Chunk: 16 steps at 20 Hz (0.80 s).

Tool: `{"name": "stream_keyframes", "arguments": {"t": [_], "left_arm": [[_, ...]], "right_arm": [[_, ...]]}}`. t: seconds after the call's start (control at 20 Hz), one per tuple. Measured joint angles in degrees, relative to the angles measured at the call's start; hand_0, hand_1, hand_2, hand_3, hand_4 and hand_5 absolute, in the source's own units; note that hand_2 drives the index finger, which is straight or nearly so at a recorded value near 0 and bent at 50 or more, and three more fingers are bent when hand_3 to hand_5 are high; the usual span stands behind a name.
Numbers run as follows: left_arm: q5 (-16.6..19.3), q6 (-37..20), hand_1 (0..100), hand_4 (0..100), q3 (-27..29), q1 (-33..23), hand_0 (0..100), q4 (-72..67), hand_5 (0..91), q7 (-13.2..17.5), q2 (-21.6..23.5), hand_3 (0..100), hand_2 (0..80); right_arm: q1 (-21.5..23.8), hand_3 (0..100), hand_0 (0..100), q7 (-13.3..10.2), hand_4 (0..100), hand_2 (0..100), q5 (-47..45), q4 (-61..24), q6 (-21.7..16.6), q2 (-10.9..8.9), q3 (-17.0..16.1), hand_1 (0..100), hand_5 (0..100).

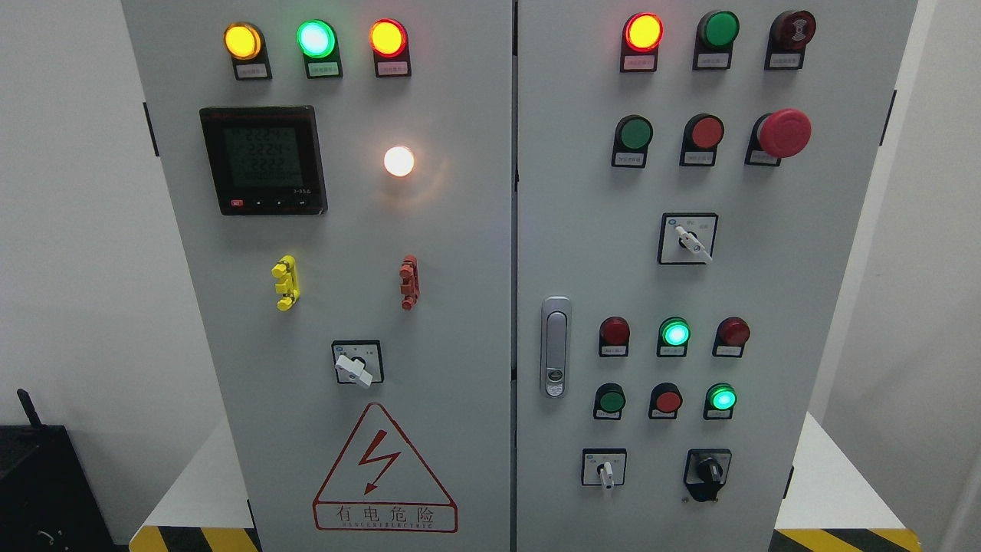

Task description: Turn on light switch 1

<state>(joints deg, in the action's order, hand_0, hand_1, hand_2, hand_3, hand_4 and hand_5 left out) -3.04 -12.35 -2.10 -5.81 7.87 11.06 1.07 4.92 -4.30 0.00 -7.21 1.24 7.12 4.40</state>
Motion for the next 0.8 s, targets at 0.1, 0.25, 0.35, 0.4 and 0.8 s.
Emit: {"name": "stream_keyframes", "arguments": {"t": [0.1, 0.25, 0.35, 0.4, 0.8], "left_arm": [[0.0, 0.4, 0, 0, -0.5, 0.3, 23, -2.1, 0.0, -0.2, -0.5, 0, 0.0], [-0.2, 1.0, 0, 0, -1.2, 0.6, 23, -4.7, 0.0, -0.2, -1.2, 0, 0.0], [-0.3, 1.2, 0, 0, -1.6, 0.7, 24, -6.1, 0.0, -0.3, -1.6, 0, 0.0], [-0.3, 1.3, 0, 0, -1.7, 0.7, 24, -6.7, 0.0, -0.3, -1.8, 0, 0.0], [-0.6, 1.4, 0, 0, -2.4, 1.3, 25, -9.6, 0.0, -0.2, -2.9, 0, 0.0]], "right_arm": [[0.0, 0, 0, 0.0, 0, 0, 0.0, 0.0, 0.0, 0.0, 0.0, 0, 0], [0.0, 0, 0, 0.0, 0, 0, 0.0, 0.0, 0.0, 0.0, 0.0, 0, 0], [0.0, 0, 0, 0.0, 0, 0, 0.0, 0.0, 0.0, 0.0, 0.0, 0, 0], [0.0, 0, 0, 0.0, 0, 0, 0.0, 0.0, 0.0, 0.0, 0.0, 0, 0], [0.0, 0, 0, 0.0, 0, 0, 0.0, 0.0, 0.0, 0.0, 0.0, 0, 0]]}}
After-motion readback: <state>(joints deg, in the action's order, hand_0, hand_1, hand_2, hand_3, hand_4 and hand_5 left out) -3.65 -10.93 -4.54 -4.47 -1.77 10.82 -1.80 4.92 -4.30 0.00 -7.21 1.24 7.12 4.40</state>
